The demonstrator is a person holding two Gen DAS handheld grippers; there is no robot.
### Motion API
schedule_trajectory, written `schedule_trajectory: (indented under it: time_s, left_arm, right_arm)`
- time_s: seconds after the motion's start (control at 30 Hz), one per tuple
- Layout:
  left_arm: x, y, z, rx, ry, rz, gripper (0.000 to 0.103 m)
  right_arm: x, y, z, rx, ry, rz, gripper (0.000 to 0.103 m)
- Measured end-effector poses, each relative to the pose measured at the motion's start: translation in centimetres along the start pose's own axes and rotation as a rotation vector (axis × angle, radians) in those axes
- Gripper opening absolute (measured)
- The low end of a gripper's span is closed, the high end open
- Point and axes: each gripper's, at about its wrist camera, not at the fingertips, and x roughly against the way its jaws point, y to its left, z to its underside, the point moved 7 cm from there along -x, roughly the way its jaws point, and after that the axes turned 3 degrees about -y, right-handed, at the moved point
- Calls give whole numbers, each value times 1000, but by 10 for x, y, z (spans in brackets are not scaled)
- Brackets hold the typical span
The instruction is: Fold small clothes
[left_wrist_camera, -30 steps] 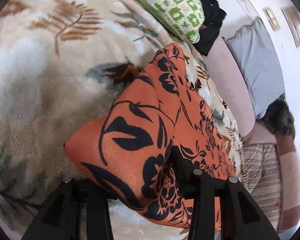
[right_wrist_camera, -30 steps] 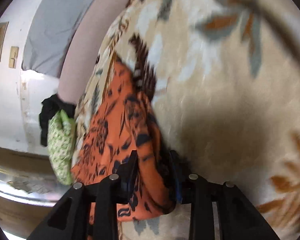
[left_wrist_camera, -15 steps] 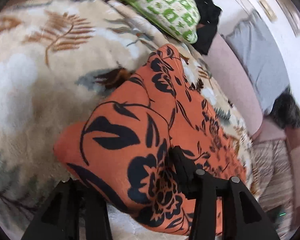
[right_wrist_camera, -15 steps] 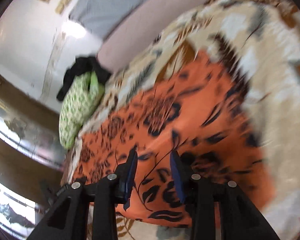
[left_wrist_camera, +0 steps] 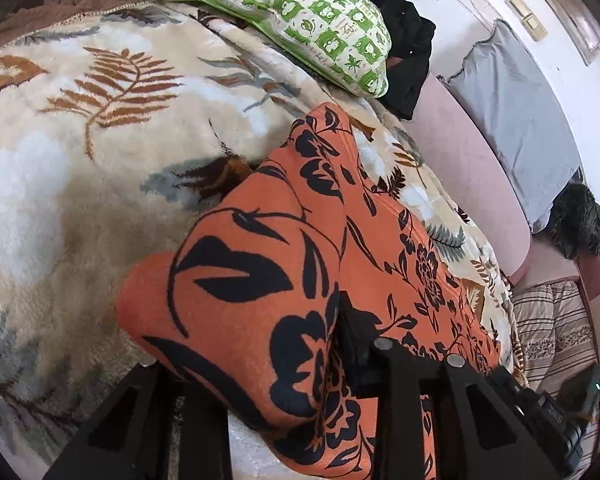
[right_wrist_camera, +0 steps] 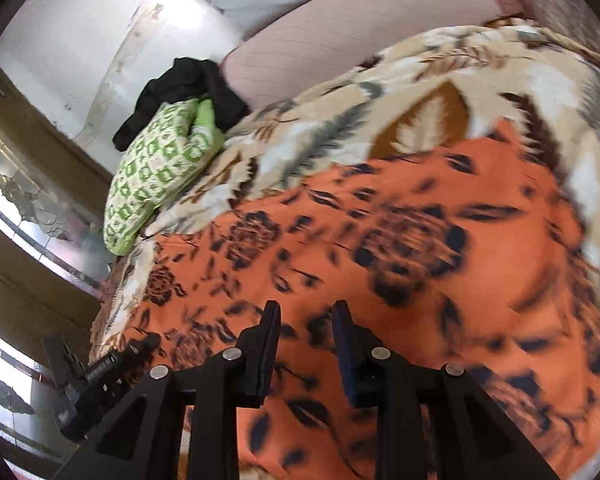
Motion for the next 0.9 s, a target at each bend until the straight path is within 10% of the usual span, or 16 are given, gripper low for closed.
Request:
schedule_trajectory:
  time_s: [0.3,0.9]
  left_arm:
    - [-1,-6,-2,-53,4,-22,37]
    - [54,-98,11,-370,-121,32,20]
  right_arm:
    - [-57,4,7,5,111,11,31]
    - [61,-42,24,-243,21,-155,30]
